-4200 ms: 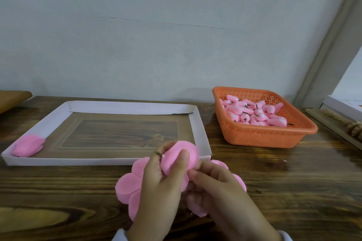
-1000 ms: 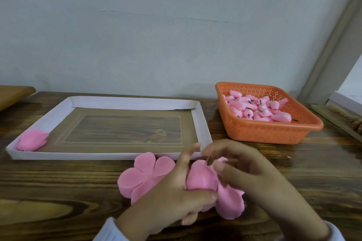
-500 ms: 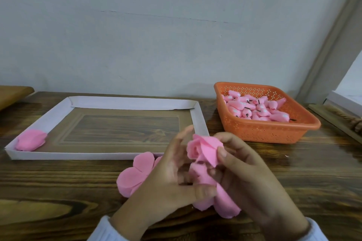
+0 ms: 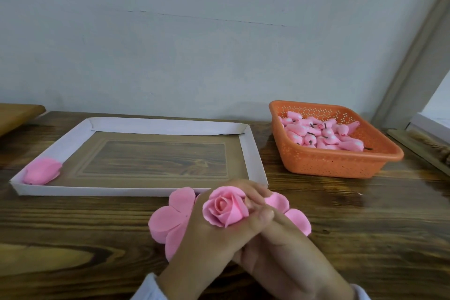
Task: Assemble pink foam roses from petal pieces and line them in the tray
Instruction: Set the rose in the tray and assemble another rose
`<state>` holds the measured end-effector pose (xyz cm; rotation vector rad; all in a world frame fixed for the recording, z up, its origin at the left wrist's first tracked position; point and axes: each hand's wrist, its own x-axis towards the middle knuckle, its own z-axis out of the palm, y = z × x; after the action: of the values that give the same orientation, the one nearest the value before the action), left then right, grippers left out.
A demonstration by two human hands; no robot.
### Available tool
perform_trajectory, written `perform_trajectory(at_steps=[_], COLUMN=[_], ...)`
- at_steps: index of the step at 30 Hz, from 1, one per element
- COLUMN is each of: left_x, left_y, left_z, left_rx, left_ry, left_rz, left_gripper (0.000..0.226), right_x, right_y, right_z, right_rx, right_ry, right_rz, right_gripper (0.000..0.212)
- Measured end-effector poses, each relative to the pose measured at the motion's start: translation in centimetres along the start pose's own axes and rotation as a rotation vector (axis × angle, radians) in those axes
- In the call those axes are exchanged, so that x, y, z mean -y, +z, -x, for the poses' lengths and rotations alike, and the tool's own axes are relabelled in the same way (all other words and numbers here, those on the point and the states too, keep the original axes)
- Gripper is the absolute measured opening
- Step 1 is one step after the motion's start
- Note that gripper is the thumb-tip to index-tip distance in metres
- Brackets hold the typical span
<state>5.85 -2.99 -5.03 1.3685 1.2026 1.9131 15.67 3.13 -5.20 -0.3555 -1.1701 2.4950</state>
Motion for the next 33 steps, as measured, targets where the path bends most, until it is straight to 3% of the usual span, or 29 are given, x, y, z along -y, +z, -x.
perform_trajectory(at_steps=[2, 7, 9, 11, 13, 16, 18, 20, 26, 29, 33], left_x=[0.2, -0.3, -0.7, -0.4, 0.1, 0.5, 0.8, 0.9, 0.8, 0.6, 0.2], left_y=[0.1, 0.1, -0.1, -0.4, -0.6, -0.4, -0.3, -0.3, -0.1, -0.3, -0.5], left_z=[0.1, -0.1, -0.3, -0.4, -0.6, -0.6, -0.3, -0.2, -0.2, -0.1, -0.2], left_rx=[-0.056, -0.200, -0.256, -0.299, -0.287, -0.148, -0.057, -0.009, -0.031, 0.012, 0.161], left_ry=[-0.013, -0.101, -0.100, -0.125, -0.175, -0.234, -0.247, -0.253, -0.264, -0.279, -0.369], left_rz=[0.058, 0.183, 0.125, -0.001, -0.099, -0.136, -0.128, -0.152, -0.227, -0.229, -0.055], left_gripper=[0.010, 0.013, 0.013, 0.022, 0.019, 0.021, 0.032, 0.028, 0.022, 0.022, 0.042], right_x=[0.1, 0.8, 0.8, 1.0, 1.2, 1.2, 1.1, 1.0, 1.0, 1.2, 1.6], right_y=[0.0, 0.3, -0.1, -0.3, -0.2, 0.3, 0.7, 0.8, 0.8, 0.7, 0.5], right_z=[0.2, 0.2, 0.3, 0.5, 0.8, 1.0, 0.9, 0.9, 0.9, 0.9, 1.1], right_rx=[-0.010, -0.118, -0.284, -0.431, -0.409, -0.330, -0.308, -0.323, -0.425, -0.370, -0.329], right_ry=[-0.024, -0.080, -0.260, -0.509, -0.717, -0.849, -0.866, -0.853, -0.776, -0.832, -0.908], right_rz=[0.060, 0.137, 0.342, 0.566, 0.680, 0.952, 1.027, 1.009, 0.903, 0.998, 1.149], right_gripper=[0.045, 0.033, 0.019, 0.021, 0.015, 0.019, 0.018, 0.017, 0.025, 0.014, 0.023])
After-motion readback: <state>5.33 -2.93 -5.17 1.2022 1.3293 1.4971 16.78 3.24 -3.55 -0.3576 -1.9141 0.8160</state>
